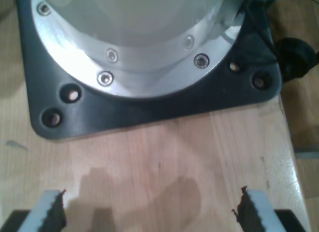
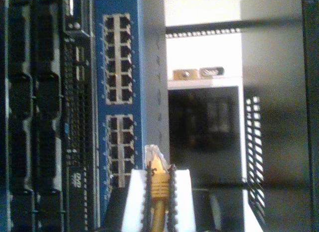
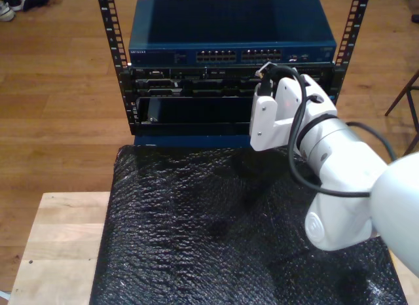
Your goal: Grab the cable and plug it in
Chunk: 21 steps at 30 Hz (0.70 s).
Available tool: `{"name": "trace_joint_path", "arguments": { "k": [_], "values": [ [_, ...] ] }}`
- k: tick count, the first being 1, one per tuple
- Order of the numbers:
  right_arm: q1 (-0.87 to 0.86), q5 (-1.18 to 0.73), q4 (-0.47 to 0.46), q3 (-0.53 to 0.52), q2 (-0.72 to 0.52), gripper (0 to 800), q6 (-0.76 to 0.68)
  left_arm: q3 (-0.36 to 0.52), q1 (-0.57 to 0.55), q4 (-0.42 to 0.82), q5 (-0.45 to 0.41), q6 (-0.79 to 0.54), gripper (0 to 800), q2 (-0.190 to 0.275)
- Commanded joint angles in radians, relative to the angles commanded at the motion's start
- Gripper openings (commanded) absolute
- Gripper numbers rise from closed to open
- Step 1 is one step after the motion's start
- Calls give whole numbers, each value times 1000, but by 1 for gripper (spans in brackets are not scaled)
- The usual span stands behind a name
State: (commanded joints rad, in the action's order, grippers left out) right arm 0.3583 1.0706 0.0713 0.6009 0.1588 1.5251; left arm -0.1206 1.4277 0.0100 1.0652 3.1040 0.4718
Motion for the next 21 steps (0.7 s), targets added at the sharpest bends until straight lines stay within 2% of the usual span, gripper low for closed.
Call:
{"name": "trace_joint_path", "arguments": {
  "k": [4,12,21],
  "values": [
    [6,40,34,40,55,0,5,0,0,0,0,0,800,0],
    [46,124,161,133,166,0,89,0,0,-2,0,0,800,0],
    [66,210,302,163,221,0,144,0,0,0,0,0,800,0]
  ]
}}
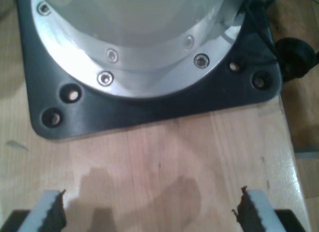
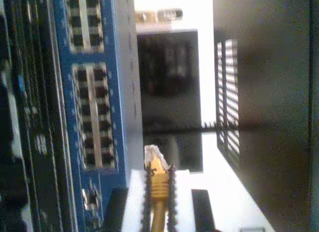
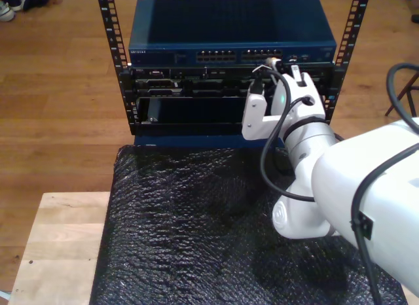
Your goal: Grab the cable and plug it in
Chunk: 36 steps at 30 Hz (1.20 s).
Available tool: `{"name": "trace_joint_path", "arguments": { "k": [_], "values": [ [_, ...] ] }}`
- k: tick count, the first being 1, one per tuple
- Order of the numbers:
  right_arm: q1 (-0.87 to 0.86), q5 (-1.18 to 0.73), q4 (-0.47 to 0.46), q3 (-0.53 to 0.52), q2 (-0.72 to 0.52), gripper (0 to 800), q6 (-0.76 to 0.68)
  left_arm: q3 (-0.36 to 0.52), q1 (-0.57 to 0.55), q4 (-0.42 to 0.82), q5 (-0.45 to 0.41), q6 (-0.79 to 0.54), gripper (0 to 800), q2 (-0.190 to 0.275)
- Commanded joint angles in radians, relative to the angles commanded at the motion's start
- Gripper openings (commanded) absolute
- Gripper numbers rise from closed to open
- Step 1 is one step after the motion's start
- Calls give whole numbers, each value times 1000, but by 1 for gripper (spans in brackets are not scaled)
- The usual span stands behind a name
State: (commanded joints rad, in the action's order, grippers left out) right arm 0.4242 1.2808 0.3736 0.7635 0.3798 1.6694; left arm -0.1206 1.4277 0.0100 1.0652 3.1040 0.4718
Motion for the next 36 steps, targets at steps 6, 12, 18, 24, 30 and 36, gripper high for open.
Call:
{"name": "trace_joint_path", "arguments": {
  "k": [6,12,18,24,30,36],
  "values": [
    [25,80,72,32,57,0,0,0,0,0,0,0,800,0],
    [26,110,126,80,94,0,0,0,0,-2,0,0,800,0],
    [37,133,143,127,144,0,2,0,0,0,0,0,800,0],
    [37,130,143,173,199,0,63,0,0,-2,0,0,800,0],
    [29,121,135,230,244,0,80,0,0,0,0,0,800,0],
    [18,95,132,273,270,0,86,0,0,0,0,0,800,0]
  ]
}}
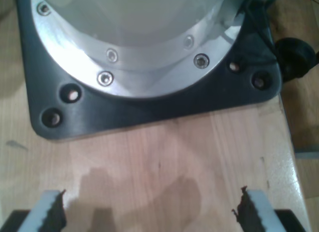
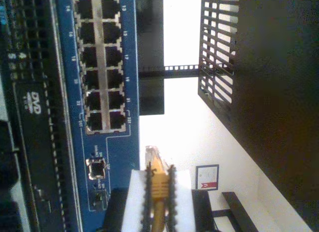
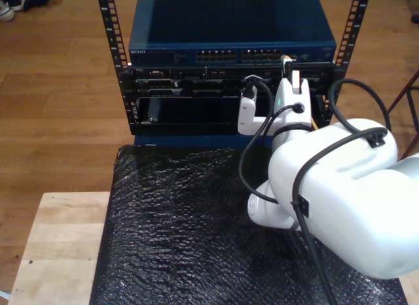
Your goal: Grab the cable and plug it in
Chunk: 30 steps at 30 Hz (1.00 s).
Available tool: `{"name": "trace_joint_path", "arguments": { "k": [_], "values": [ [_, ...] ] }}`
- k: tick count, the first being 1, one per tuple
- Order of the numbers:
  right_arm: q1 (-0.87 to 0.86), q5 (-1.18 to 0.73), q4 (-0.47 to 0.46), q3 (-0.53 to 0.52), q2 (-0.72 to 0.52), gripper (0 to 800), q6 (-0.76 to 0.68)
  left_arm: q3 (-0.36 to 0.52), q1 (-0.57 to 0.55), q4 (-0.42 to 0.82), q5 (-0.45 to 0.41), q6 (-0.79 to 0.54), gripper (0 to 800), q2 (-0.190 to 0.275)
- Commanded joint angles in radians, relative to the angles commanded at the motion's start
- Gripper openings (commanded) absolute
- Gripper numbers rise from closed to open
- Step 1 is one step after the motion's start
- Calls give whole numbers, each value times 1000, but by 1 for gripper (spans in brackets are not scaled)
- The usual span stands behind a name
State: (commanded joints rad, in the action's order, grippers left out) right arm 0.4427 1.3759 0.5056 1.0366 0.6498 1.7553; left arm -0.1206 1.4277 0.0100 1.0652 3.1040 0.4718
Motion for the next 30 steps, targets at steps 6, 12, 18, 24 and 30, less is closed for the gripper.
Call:
{"name": "trace_joint_path", "arguments": {
  "k": [6,12,18,24,30],
  "values": [
    [-14,-14,2,17,8,0,0,0,0,0,0,0,800,0],
    [-15,-38,3,32,20,0,0,0,0,0,0,0,800,0],
    [-18,-40,2,51,29,0,-3,0,0,0,0,0,800,0],
    [-18,-46,0,55,29,0,-6,0,0,0,0,0,800,0],
    [-18,-48,-8,57,31,0,-11,0,0,0,0,0,800,0]
  ]
}}
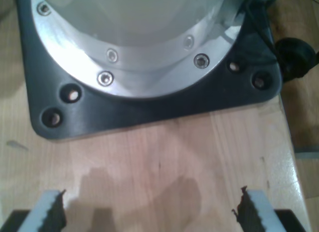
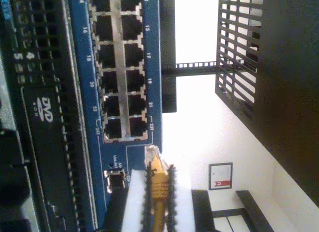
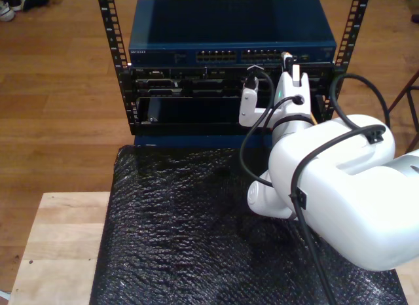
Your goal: Grab the cable and plug it in
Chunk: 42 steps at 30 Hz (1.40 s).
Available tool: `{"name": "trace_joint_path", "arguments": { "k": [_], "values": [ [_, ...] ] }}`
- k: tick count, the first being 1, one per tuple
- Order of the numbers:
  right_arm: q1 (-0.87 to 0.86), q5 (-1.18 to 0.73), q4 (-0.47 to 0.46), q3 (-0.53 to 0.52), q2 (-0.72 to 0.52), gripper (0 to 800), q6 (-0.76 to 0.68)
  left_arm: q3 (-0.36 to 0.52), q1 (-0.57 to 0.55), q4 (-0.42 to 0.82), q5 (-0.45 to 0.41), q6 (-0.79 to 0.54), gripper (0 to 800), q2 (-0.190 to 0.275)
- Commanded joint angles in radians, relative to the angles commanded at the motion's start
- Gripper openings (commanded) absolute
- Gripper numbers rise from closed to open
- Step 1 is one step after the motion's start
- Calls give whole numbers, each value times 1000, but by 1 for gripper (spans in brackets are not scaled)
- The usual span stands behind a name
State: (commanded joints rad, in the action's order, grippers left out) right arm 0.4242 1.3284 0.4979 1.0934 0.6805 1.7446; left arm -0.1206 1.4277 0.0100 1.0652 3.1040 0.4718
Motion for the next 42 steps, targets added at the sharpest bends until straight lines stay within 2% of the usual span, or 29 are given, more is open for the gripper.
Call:
{"name": "trace_joint_path", "arguments": {
  "k": [42],
  "values": [
    [-3,-8,-26,57,43,0,0,0,0,0,0,0,800,0]
  ]
}}
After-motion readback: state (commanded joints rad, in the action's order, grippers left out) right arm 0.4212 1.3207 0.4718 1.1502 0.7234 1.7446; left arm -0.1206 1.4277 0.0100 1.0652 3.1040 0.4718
